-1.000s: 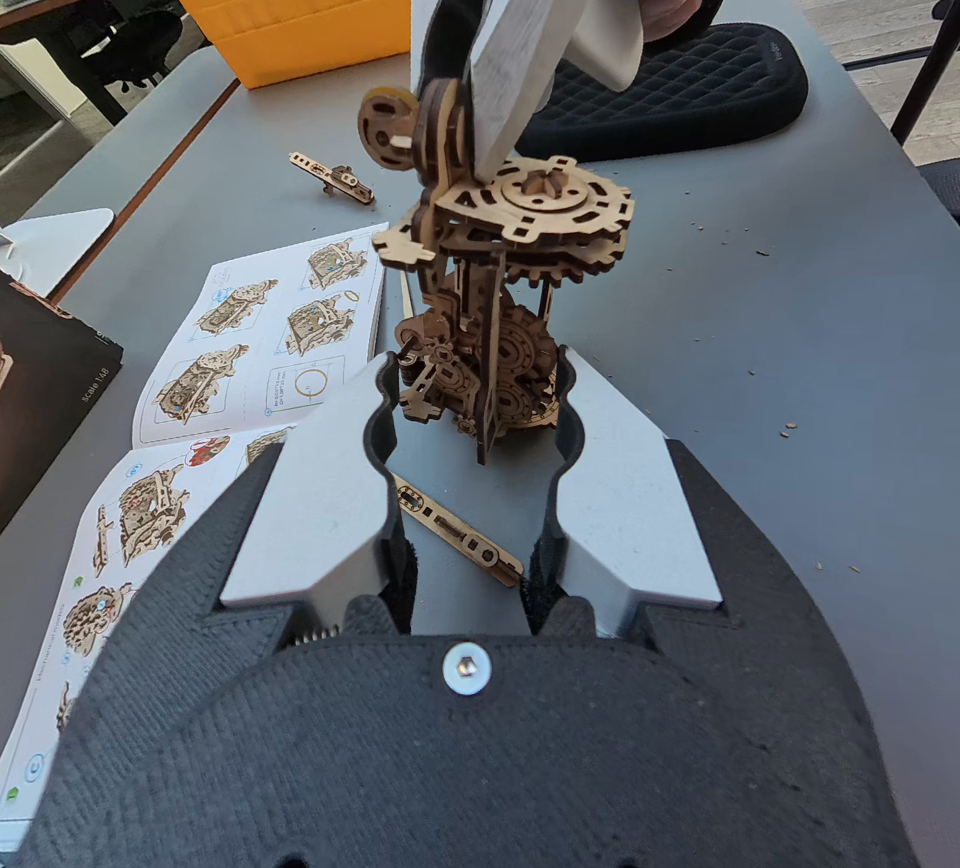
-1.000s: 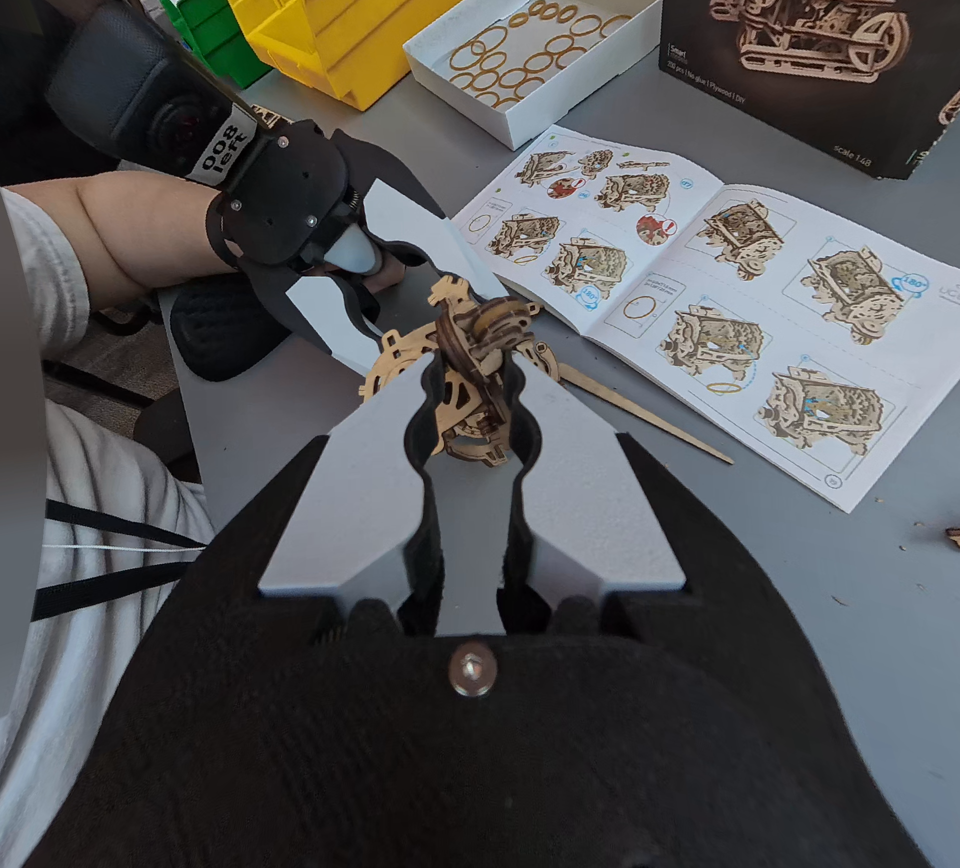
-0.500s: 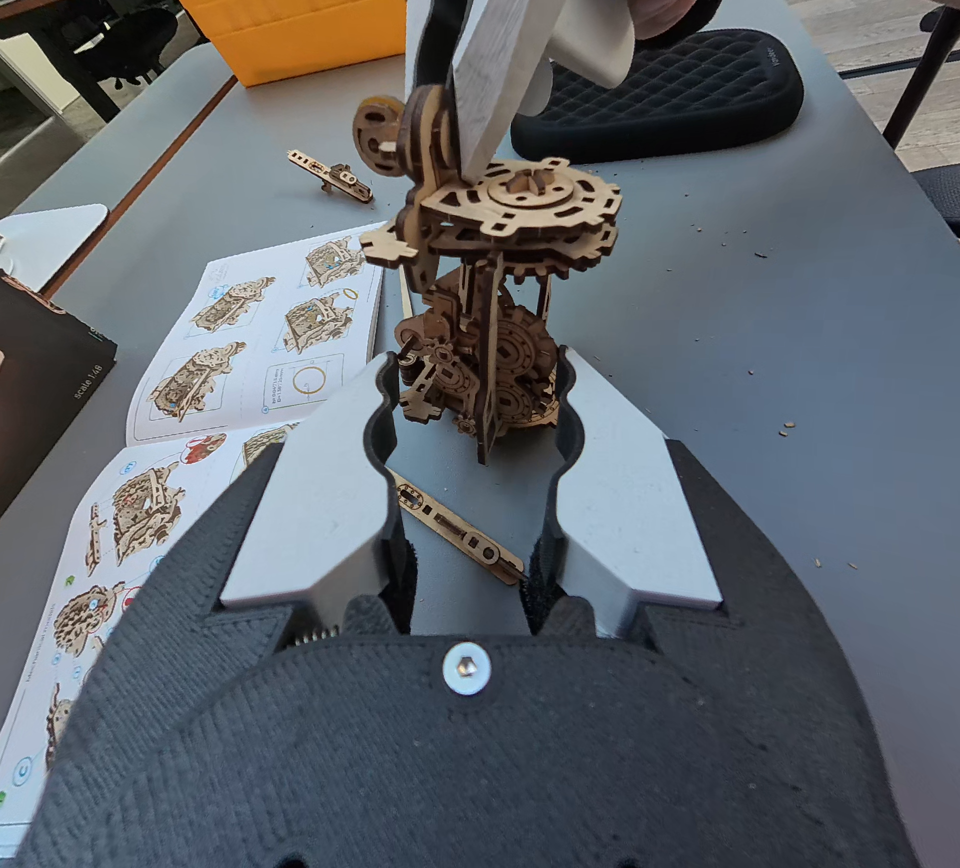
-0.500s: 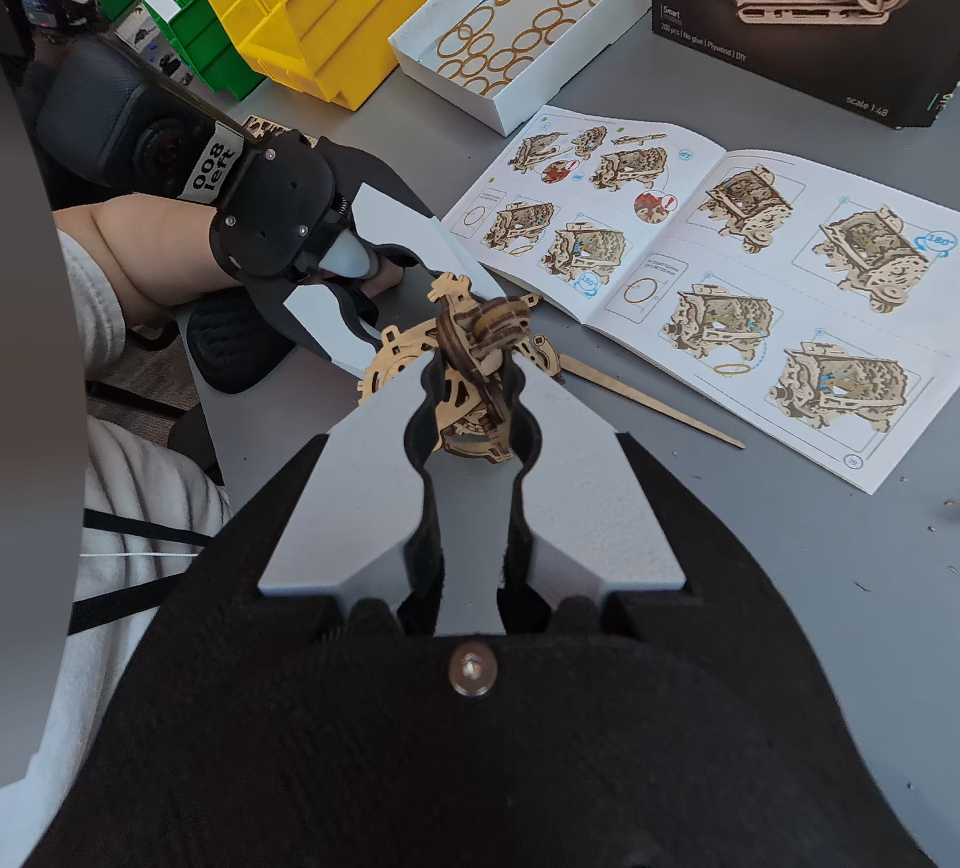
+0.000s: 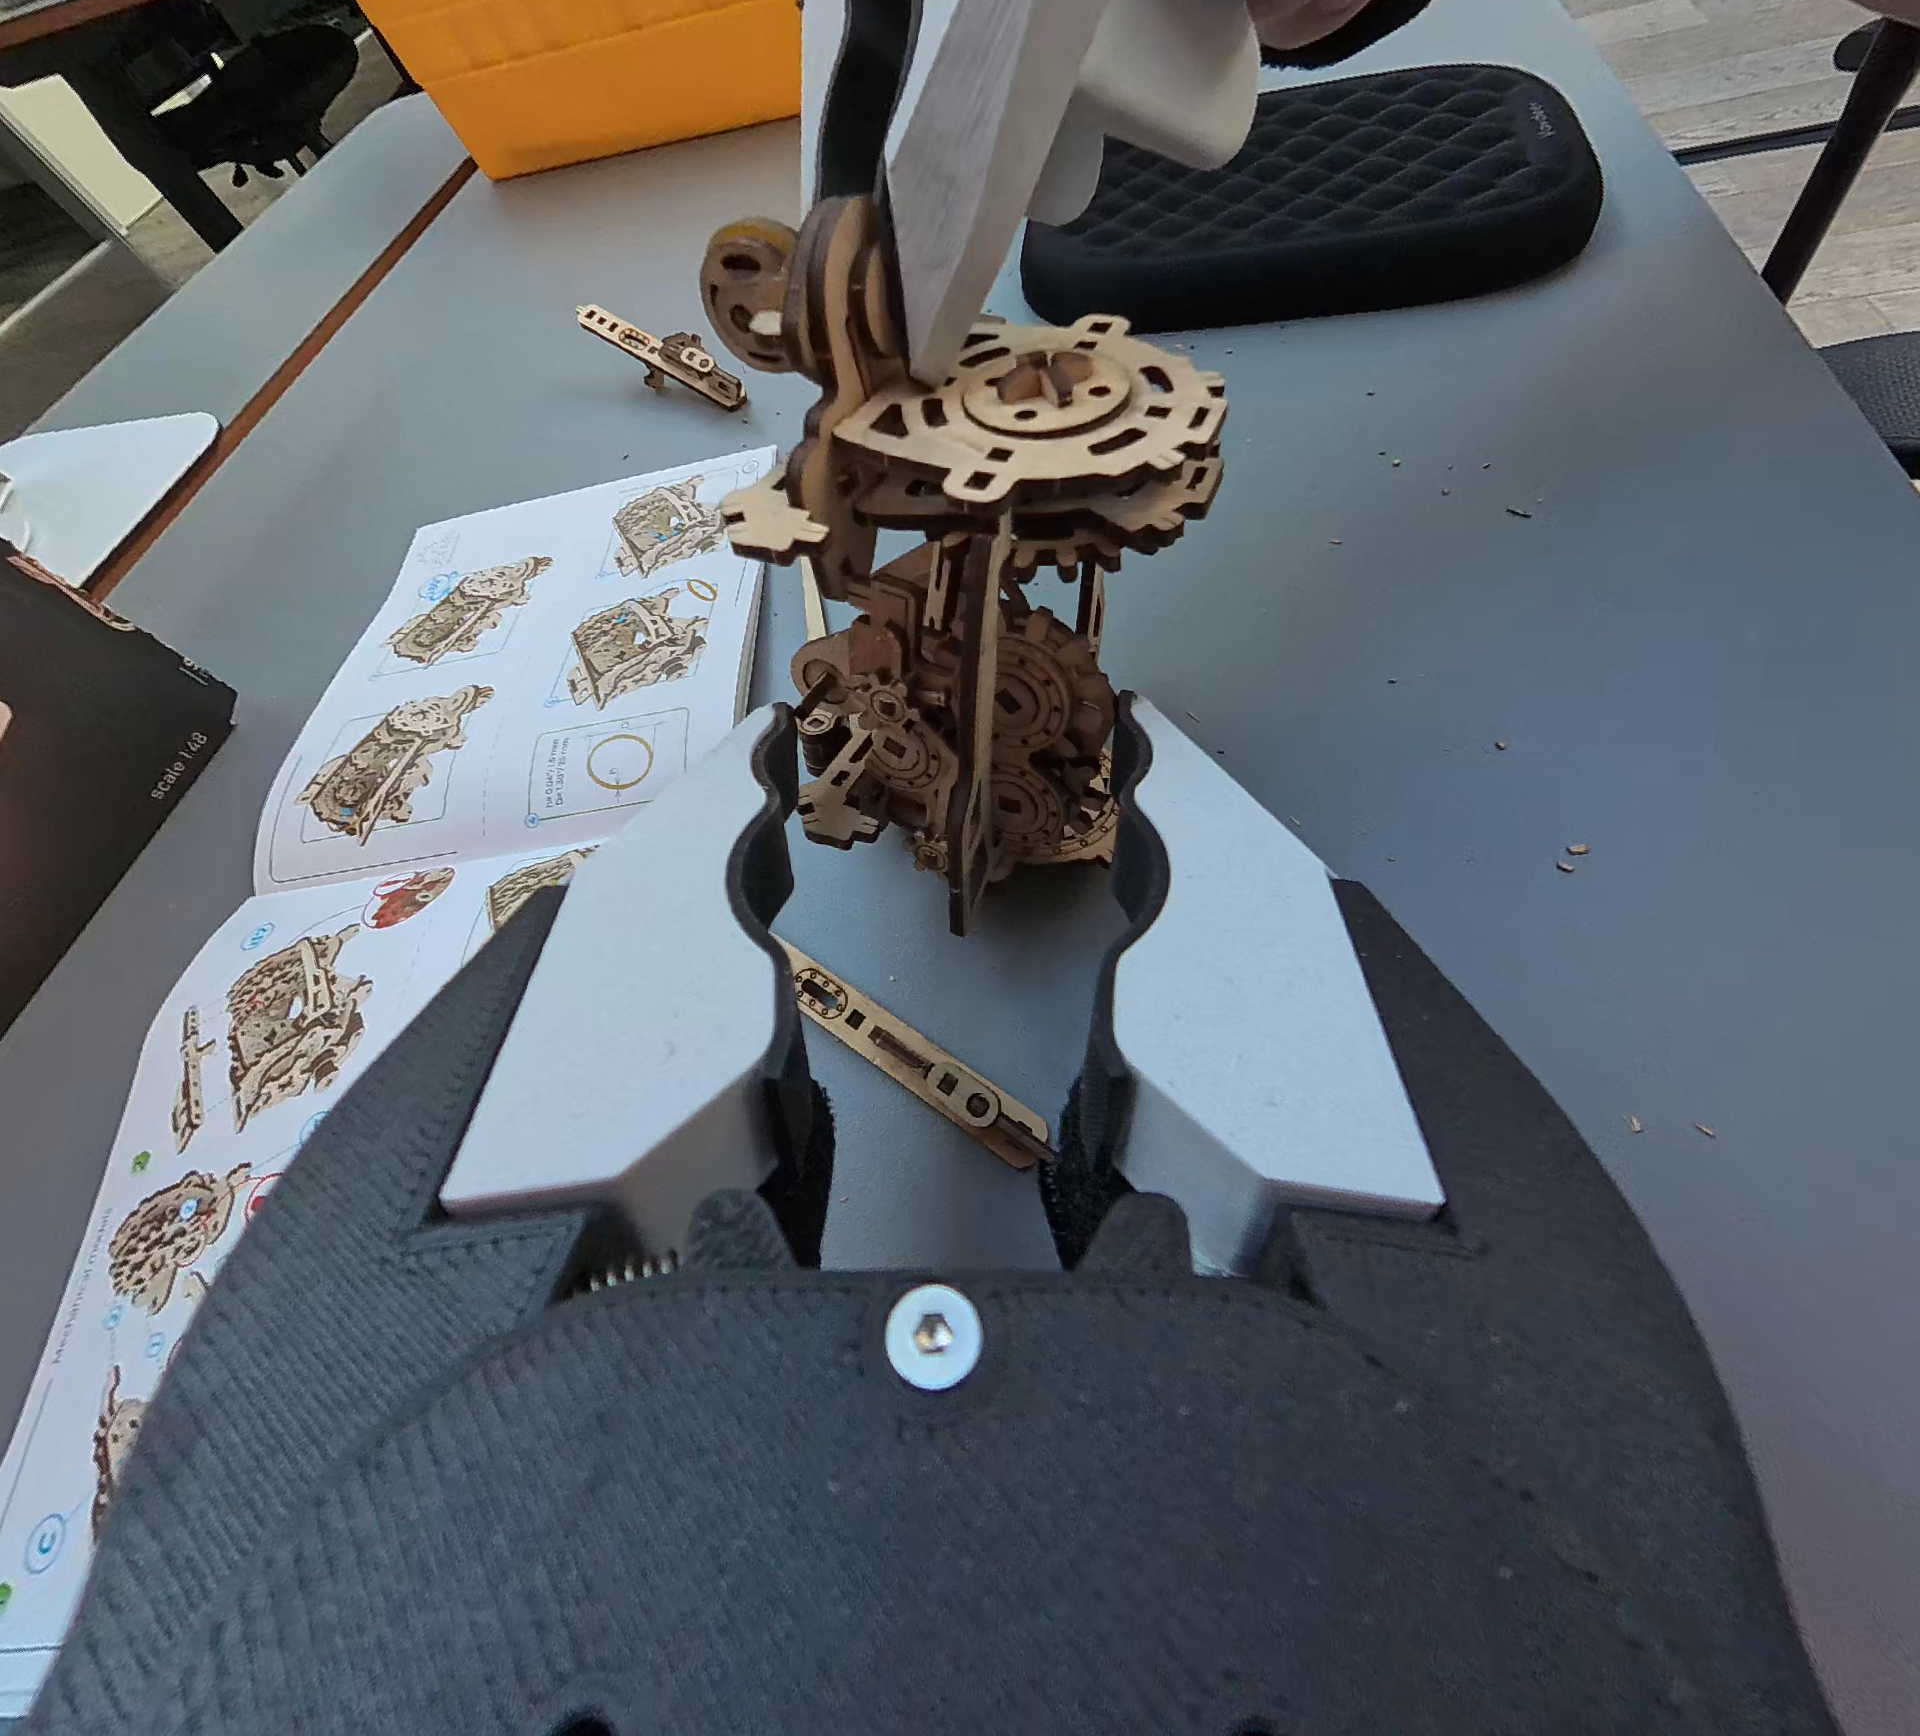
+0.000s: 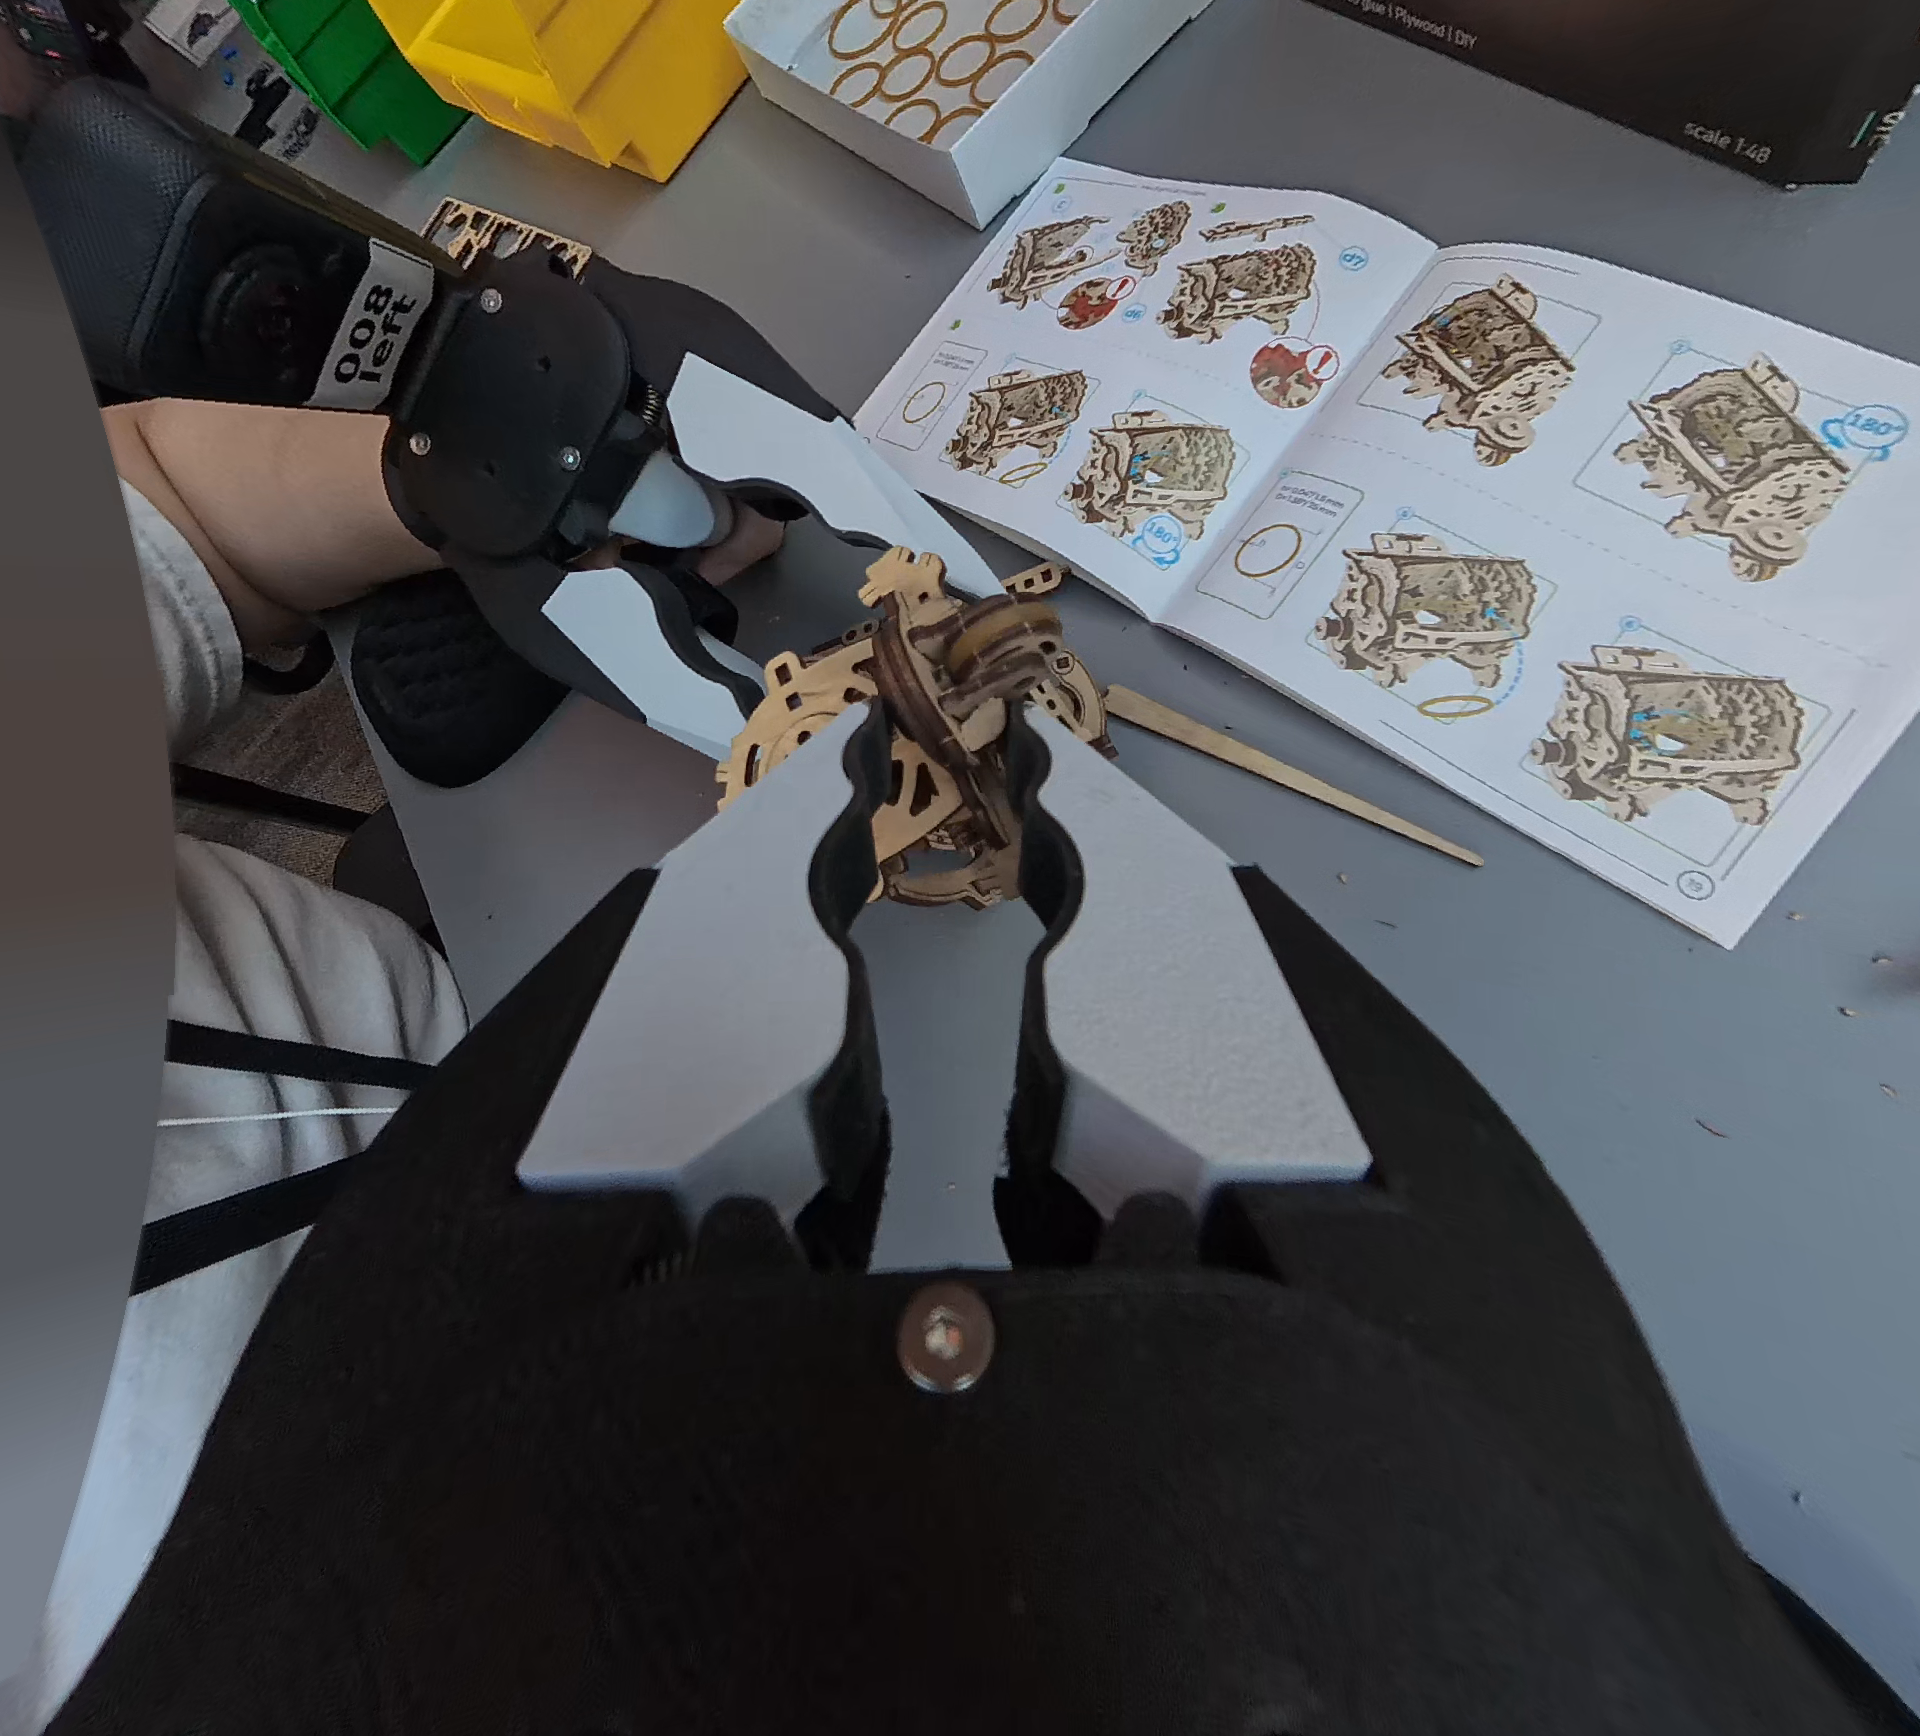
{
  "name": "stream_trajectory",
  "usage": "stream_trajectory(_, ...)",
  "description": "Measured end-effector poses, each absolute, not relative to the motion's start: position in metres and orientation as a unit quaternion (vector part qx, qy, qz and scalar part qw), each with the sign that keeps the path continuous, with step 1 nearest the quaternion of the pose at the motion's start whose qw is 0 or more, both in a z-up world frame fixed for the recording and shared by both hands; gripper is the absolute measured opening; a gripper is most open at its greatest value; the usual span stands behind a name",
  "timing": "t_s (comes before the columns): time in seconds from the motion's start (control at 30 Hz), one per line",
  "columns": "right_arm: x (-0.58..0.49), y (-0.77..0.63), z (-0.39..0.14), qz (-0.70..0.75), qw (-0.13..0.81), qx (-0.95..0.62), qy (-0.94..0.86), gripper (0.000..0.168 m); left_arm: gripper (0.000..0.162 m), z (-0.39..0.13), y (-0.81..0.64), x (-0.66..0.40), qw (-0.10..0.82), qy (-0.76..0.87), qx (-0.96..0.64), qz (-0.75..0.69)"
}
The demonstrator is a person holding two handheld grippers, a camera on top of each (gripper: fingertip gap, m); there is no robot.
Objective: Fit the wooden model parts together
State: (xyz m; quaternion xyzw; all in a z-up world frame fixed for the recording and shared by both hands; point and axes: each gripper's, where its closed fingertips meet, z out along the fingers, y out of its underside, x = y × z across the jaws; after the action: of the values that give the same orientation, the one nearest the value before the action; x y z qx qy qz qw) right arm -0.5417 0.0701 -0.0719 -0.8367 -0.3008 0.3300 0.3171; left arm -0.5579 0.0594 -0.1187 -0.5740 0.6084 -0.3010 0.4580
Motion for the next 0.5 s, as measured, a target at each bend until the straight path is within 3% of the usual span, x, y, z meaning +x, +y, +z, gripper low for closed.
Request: stream_trajectory(0.5, -0.5468, 0.0683, -0.0717, 0.294, 0.315, -0.835, -0.342, 0.020, 0.060, -0.1205, 0.0604, -0.5582, 0.457, 0.609, -0.577, -0.296)
